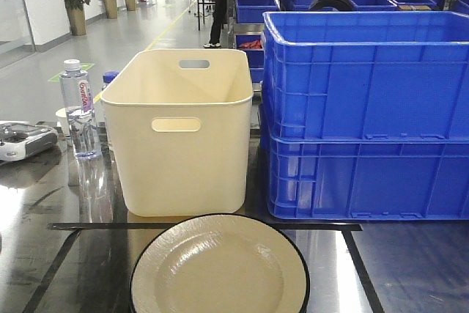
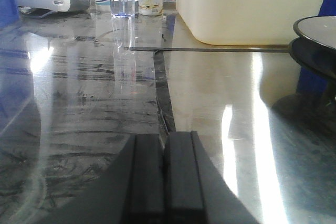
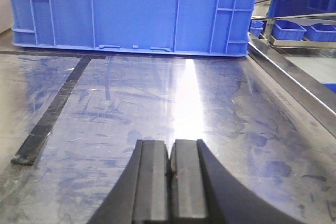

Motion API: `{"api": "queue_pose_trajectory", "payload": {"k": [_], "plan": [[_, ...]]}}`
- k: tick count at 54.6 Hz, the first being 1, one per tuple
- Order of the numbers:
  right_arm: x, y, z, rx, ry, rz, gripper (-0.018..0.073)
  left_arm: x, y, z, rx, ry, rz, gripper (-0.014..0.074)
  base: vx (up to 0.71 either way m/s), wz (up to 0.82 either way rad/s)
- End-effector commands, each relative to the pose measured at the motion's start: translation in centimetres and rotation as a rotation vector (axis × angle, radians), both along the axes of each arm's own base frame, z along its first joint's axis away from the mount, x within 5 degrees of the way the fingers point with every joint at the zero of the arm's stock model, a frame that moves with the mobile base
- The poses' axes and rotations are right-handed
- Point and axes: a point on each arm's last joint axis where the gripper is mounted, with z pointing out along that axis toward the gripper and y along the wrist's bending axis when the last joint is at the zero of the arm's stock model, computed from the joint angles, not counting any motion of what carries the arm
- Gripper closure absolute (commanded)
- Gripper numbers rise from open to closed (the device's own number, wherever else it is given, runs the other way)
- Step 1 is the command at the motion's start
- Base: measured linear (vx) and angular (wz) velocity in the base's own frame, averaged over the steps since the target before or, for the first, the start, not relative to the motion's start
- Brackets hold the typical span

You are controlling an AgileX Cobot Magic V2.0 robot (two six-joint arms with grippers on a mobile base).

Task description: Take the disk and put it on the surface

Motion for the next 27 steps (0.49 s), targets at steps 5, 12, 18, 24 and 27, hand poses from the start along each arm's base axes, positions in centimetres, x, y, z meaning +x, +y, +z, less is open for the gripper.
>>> {"api": "queue_pose_trajectory", "payload": {"k": [5, 12, 18, 24, 27], "plan": [[0.02, 0.07, 0.64, -0.009, -0.092, 0.006, 0.0492, -0.11, 0.00, 1.55, -0.009, -0.117, 0.000, 0.0604, 0.00, 0.00], [0.02, 0.07, 0.64, -0.009, -0.092, 0.006, 0.0492, -0.11, 0.00, 1.55, -0.009, -0.117, 0.000, 0.0604, 0.00, 0.00], [0.02, 0.07, 0.64, -0.009, -0.092, 0.006, 0.0492, -0.11, 0.00, 1.55, -0.009, -0.117, 0.000, 0.0604, 0.00, 0.00], [0.02, 0.07, 0.64, -0.009, -0.092, 0.006, 0.0492, -0.11, 0.00, 1.55, -0.009, -0.117, 0.000, 0.0604, 0.00, 0.00], [0.02, 0.07, 0.64, -0.009, -0.092, 0.006, 0.0492, -0.11, 0.00, 1.55, -0.009, -0.117, 0.000, 0.0604, 0.00, 0.00]]}}
